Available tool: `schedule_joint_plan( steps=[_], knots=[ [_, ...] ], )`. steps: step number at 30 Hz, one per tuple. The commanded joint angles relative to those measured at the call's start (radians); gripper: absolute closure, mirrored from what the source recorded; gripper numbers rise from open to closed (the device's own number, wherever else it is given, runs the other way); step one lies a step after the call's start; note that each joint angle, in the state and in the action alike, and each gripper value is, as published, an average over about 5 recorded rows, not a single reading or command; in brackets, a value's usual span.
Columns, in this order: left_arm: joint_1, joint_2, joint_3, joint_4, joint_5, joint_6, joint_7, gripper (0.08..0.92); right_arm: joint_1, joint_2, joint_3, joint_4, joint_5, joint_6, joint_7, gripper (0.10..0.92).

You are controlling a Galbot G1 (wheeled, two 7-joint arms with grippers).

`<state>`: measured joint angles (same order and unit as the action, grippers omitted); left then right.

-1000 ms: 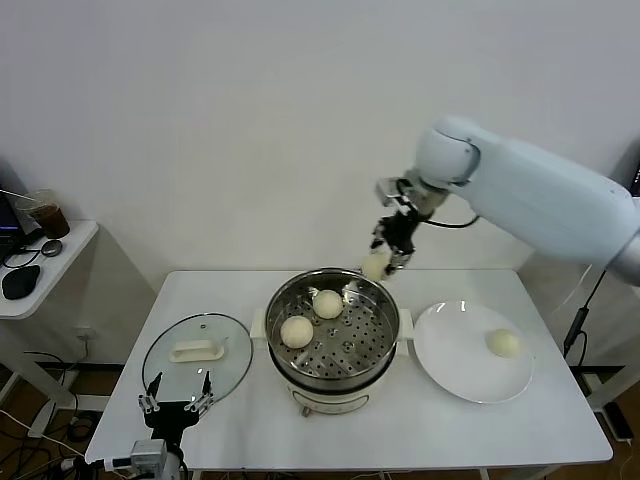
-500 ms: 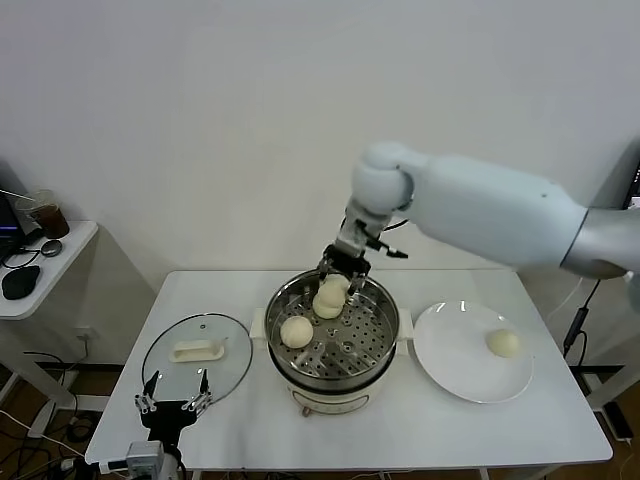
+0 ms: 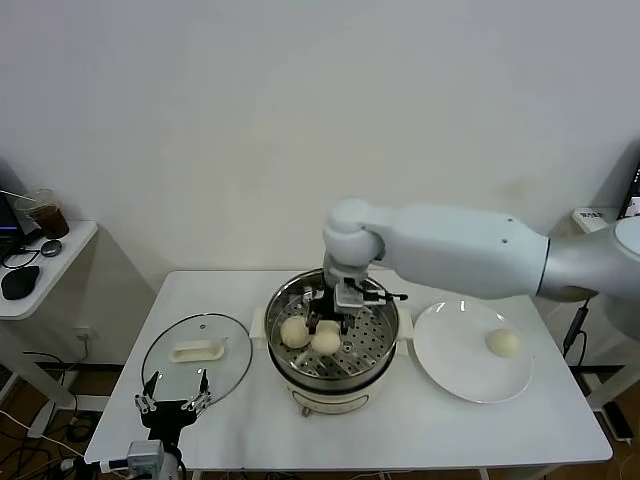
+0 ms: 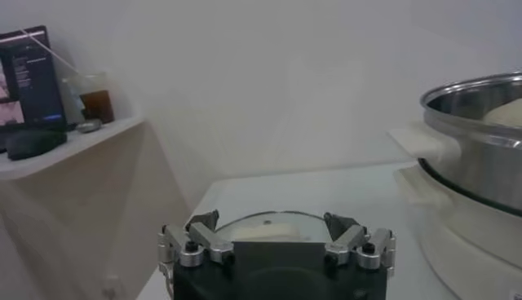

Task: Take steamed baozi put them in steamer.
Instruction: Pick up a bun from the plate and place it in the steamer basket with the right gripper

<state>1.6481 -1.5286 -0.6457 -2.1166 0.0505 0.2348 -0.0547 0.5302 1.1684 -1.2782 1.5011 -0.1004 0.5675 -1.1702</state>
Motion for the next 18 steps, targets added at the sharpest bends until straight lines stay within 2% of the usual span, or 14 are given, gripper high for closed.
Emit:
schedule_joint_plan(
  steps=[1,14,18],
  knots=[
    [-0.001,0.001,0.001,0.002,0.0,0.0,0.0,0.177,-0.015,0.013,-0.034,0.032,-0.026,0.06,0.016,0.491],
    [-0.006,0.001,0.006,0.008,-0.001,0.0,0.001,0.177,0.0,0.024,-0.059,0.022,0.0,0.037,0.015,0.489],
    [-0.005,0.002,0.006,0.007,-0.002,0.0,0.001,0.177,0.013,0.019,-0.067,0.023,0.021,0.028,0.016,0.426]
  ],
)
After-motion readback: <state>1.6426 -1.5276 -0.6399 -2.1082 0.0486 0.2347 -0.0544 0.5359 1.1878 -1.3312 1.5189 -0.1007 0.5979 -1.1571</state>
